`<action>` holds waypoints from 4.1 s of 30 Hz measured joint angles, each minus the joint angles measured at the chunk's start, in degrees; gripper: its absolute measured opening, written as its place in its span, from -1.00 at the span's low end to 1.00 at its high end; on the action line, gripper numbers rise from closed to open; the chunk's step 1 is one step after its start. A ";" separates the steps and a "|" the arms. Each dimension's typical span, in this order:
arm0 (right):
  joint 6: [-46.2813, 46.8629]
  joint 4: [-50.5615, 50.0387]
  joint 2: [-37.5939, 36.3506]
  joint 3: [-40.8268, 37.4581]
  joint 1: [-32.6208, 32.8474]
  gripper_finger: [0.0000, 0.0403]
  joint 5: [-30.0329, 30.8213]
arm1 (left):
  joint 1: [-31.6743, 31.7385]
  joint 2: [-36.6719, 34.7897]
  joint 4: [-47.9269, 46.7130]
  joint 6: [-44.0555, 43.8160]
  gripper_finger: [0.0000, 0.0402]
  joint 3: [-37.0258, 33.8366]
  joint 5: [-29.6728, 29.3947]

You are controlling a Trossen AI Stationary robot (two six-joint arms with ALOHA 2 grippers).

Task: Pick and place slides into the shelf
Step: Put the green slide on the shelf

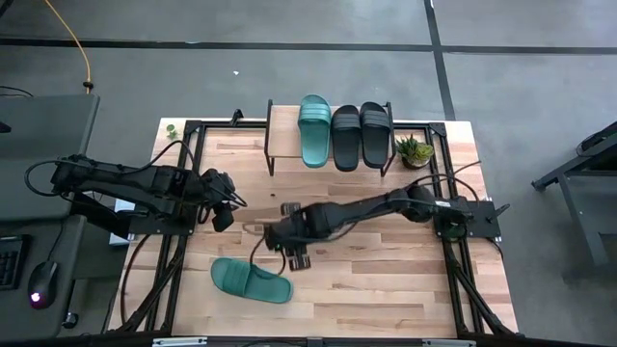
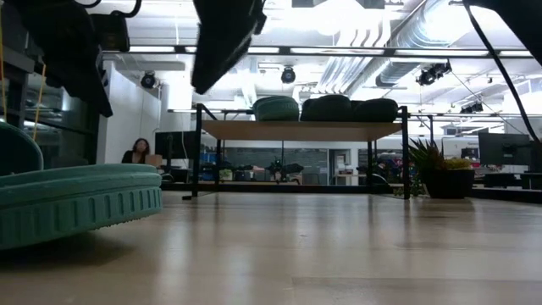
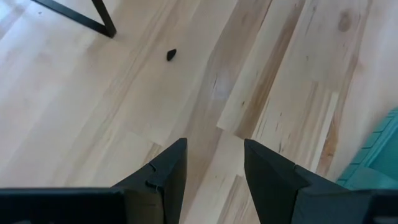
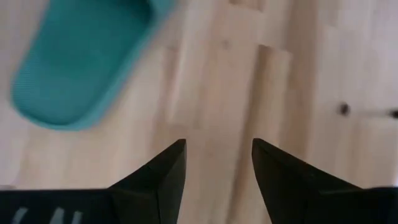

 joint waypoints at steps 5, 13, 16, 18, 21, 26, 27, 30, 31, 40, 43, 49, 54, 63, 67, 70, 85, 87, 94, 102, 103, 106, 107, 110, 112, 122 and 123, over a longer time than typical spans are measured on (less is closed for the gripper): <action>-1.12 4.30 0.38 0.00 4.11 -0.13 -0.35 | 0.02 0.00 0.27 1.67 -0.29 0.00 -0.30; -3.90 6.68 1.48 0.04 9.37 -0.13 -0.53 | 0.02 0.00 2.47 3.56 -0.29 0.00 -0.30; -5.23 6.95 2.61 0.06 11.08 -0.13 -0.99 | 0.04 0.00 4.13 3.61 -0.29 0.00 -0.30; -6.49 6.85 3.75 0.07 12.13 -0.13 -1.32 | 0.02 0.02 5.30 3.64 -0.29 0.00 -0.30; -8.64 7.07 6.09 0.07 13.43 -0.13 -1.51 | 0.04 0.02 6.35 4.11 -0.29 0.00 -0.30; -11.96 7.80 9.47 0.07 14.37 -0.13 -1.16 | 0.02 0.00 6.43 4.11 -0.29 0.02 -0.30; -12.51 8.50 10.03 0.07 14.37 -0.13 -0.89 | 0.04 0.00 6.43 4.11 -0.29 0.02 -0.30; -13.91 10.43 10.79 0.04 14.37 -0.13 1.67 | 0.02 0.00 6.43 4.11 -0.29 0.01 -0.30; -14.19 11.21 10.89 0.04 14.37 -0.13 2.35 | 0.03 0.00 6.43 4.11 -0.29 0.01 -0.30; -14.20 11.93 11.18 0.04 13.81 -0.15 2.15 | 0.02 0.00 6.45 4.27 -0.29 0.02 -0.30; -14.33 11.17 11.64 0.04 13.81 -0.18 1.72 | 0.04 0.00 6.45 4.27 -0.29 0.02 -0.30; -14.01 10.87 12.43 0.09 13.71 -0.29 1.14 | 0.02 0.00 6.47 4.28 -0.29 0.02 -0.30; -13.41 10.77 12.61 0.09 13.43 -0.41 0.89 | 0.02 0.00 6.50 4.27 -0.29 0.02 -0.30; -12.93 10.20 12.60 0.09 13.39 -0.80 0.68 | 0.04 0.00 6.51 4.26 -0.29 0.02 -0.30; -12.98 10.08 12.58 0.11 13.39 -0.96 0.70 | 0.02 0.00 6.51 4.26 -0.29 0.02 -0.30; -12.68 9.98 12.58 0.11 13.39 -0.97 0.78 | 0.03 0.00 6.51 4.26 -0.29 0.02 -0.30; -11.82 2.70 11.94 0.16 12.72 -1.00 6.25 | 0.04 0.00 6.71 4.53 -0.29 0.02 -0.30; -10.75 0.46 11.25 0.07 12.23 -1.00 8.98 | 0.02 0.02 7.28 5.03 -0.29 0.02 -0.32; -6.70 -4.25 7.27 0.04 10.96 -1.00 14.38 | 0.03 0.02 9.75 5.57 -0.29 0.04 -0.34; -5.17 -5.51 4.13 0.04 10.42 -1.00 18.34 | 0.04 0.04 9.70 5.83 -0.29 0.50 -0.34; -4.86 -5.58 3.90 0.04 10.26 -1.00 18.33 | 0.02 0.04 9.71 6.19 -0.29 0.96 -0.33; -4.84 -5.75 3.00 0.05 10.07 -1.00 18.86 | 0.02 0.04 9.81 6.75 -0.29 2.26 -0.92; -4.84 -5.79 2.67 0.09 10.07 -1.00 19.19 | 0.02 0.04 9.81 6.78 -0.29 2.53 -1.28; -4.84 -5.75 2.11 0.15 10.00 -1.00 20.36 | 0.02 0.04 9.75 6.82 -0.29 2.67 -2.41; -4.84 -5.98 1.79 0.15 9.96 -1.00 20.93 | 0.02 0.04 9.60 6.66 -0.29 2.67 -3.31; -2.57 -5.56 -0.69 0.17 9.26 -1.00 22.05 | -0.42 0.99 10.34 6.40 -0.29 4.12 -3.42; -3.00 -5.49 -0.69 0.17 9.24 -1.00 22.17 | -1.26 1.37 10.25 6.40 -0.29 4.72 -3.44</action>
